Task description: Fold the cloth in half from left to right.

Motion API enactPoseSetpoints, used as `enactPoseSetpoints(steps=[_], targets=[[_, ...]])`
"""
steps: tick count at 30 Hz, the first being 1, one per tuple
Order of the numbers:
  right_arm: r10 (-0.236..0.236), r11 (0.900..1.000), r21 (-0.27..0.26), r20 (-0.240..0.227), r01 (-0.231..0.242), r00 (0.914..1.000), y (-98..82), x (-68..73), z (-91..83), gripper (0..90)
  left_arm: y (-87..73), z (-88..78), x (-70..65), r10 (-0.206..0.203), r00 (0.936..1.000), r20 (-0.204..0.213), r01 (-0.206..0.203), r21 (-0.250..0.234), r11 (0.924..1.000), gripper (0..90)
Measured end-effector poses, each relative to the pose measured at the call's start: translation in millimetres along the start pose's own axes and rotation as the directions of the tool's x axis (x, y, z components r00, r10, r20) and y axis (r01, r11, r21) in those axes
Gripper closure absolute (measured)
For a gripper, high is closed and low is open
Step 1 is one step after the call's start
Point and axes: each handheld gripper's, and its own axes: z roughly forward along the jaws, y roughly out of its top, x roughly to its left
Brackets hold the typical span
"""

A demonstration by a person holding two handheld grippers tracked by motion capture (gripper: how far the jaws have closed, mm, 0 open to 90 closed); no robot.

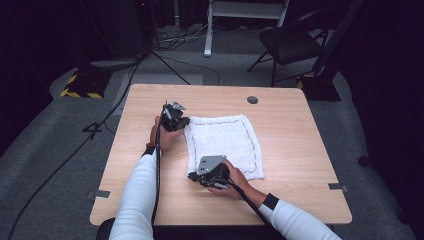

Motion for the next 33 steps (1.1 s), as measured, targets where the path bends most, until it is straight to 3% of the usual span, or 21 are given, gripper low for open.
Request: enactPoseSetpoints(steps=[10,18,23,33], targets=[[-0.017,1.000,-0.015,0.047,0.018,0.9988,-2.8,-1.7,-21.0,88.1,14.1,-8.7,-5.6,0.002,0.9999,-0.010,-0.002,-0.038,0.9993,85.7],[0.033,0.998,-0.064,0.099,-0.027,0.9945,-10.0,-13.6,-51.2,88.1,30.2,-10.3,-14.9,0.012,0.9998,-0.014,-0.013,-0.057,0.9983,85.7],[0.039,0.997,-0.072,0.116,-0.031,0.9925,-14.6,-16.3,-64.8,88.2,39.2,-8.7,-21.2,0.017,0.9997,-0.016,-0.018,-0.071,0.9973,85.7],[0.094,0.994,-0.076,0.174,-0.082,0.9802,-37.3,-26.4,-94.2,88.2,61.6,3.9,-40.4,0.052,0.9986,-0.008,-0.052,-0.076,0.9958,85.7]])
